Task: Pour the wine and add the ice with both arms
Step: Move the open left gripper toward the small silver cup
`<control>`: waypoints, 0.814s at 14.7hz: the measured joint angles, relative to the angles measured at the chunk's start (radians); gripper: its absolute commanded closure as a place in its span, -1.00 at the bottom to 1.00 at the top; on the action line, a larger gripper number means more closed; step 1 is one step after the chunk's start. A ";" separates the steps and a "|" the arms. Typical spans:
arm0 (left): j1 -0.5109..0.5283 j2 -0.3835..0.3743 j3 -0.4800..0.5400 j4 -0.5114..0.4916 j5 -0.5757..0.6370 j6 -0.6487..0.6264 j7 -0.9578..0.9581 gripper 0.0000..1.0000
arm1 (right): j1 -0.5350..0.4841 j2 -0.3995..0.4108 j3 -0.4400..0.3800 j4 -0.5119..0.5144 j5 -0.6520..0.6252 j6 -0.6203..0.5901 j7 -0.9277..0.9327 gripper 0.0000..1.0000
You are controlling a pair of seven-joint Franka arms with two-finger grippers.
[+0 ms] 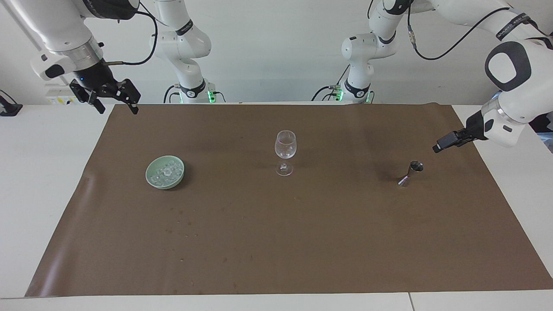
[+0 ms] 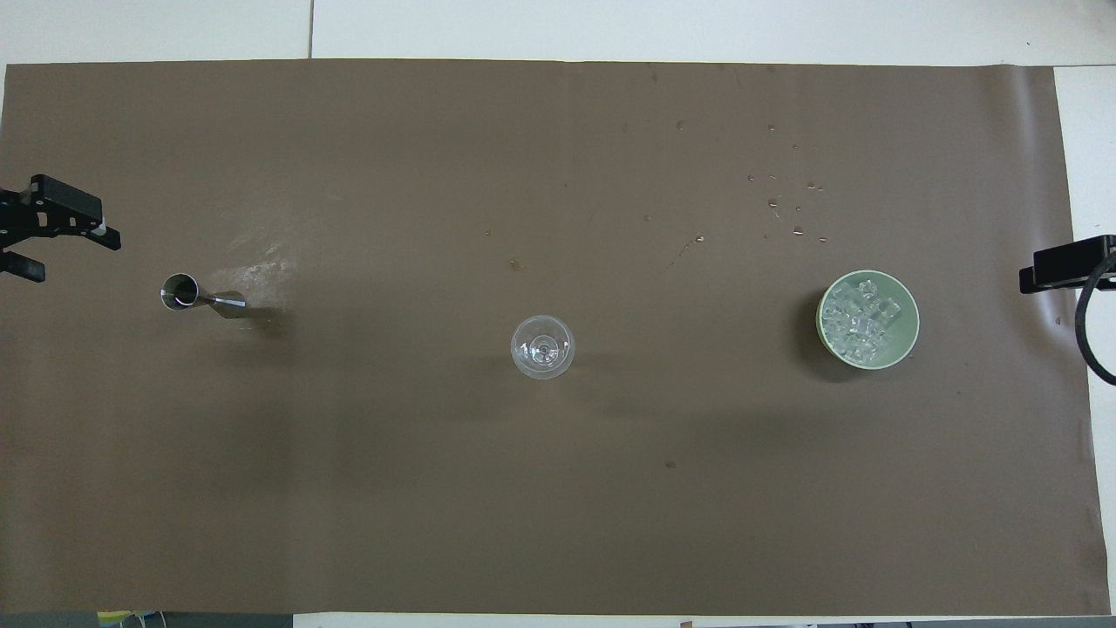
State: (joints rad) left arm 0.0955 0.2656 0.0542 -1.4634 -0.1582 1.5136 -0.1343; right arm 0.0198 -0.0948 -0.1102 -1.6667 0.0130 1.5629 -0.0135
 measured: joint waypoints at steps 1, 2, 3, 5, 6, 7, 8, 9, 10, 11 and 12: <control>0.005 0.017 0.007 0.006 -0.008 0.000 -0.029 -1.00 | 0.000 0.000 0.000 0.000 0.000 0.000 0.000 -1.00; 0.007 0.033 0.016 0.010 -0.016 0.000 -0.063 -1.00 | 0.000 0.000 0.000 0.000 0.000 0.000 0.000 -1.00; 0.009 0.049 0.027 0.013 -0.028 0.001 -0.100 -1.00 | 0.000 0.000 0.000 0.000 0.000 0.000 0.000 -1.00; 0.011 0.082 0.062 0.019 -0.082 0.002 -0.179 -1.00 | 0.000 0.000 0.000 0.000 0.000 0.000 0.000 -1.00; 0.013 0.100 0.085 0.024 -0.114 0.004 -0.223 -1.00 | 0.000 0.000 0.000 0.000 0.000 0.000 0.000 -1.00; 0.015 0.119 0.105 0.034 -0.146 0.004 -0.266 -1.00 | 0.000 0.000 0.000 0.000 0.000 0.000 0.000 -1.00; 0.016 0.141 0.120 0.048 -0.176 0.004 -0.313 -1.00 | 0.000 0.000 0.000 0.000 0.000 0.000 0.000 -1.00; 0.018 0.163 0.136 0.059 -0.208 0.006 -0.360 -1.00 | 0.000 0.000 0.000 0.000 0.000 0.000 0.000 -1.00; 0.027 0.184 0.148 0.065 -0.248 0.012 -0.401 -1.00 | 0.000 0.000 0.000 0.000 0.000 0.000 0.000 -1.00; 0.044 0.202 0.155 0.065 -0.282 0.022 -0.441 -1.00 | 0.000 0.000 0.000 0.000 0.000 0.000 0.000 -1.00; 0.065 0.216 0.158 0.060 -0.306 0.029 -0.483 -1.00 | 0.000 0.000 0.000 0.000 0.000 0.000 0.000 -1.00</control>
State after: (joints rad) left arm 0.1603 0.4813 0.2120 -1.4032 -0.4640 1.5429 -0.6170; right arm 0.0198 -0.0947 -0.1103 -1.6667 0.0130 1.5629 -0.0135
